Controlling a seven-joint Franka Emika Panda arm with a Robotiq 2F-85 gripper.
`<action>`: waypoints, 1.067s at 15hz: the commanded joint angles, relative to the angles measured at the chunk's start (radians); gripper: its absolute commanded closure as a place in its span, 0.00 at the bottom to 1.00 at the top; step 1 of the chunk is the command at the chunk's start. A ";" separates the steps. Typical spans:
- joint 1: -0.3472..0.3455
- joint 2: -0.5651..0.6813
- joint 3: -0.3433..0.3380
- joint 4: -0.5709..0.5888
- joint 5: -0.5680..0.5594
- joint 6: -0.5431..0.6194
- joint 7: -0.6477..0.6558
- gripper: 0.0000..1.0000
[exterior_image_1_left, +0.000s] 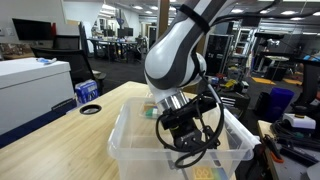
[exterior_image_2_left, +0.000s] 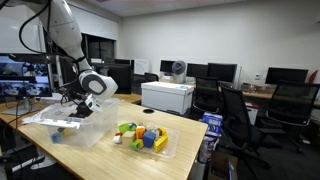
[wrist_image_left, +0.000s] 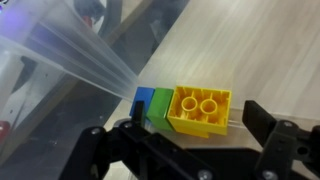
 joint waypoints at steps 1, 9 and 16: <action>0.013 0.050 -0.016 0.048 -0.007 -0.048 0.028 0.27; 0.011 0.099 -0.025 0.184 0.010 -0.224 0.086 0.67; 0.056 -0.048 -0.048 0.195 -0.042 -0.231 0.261 0.67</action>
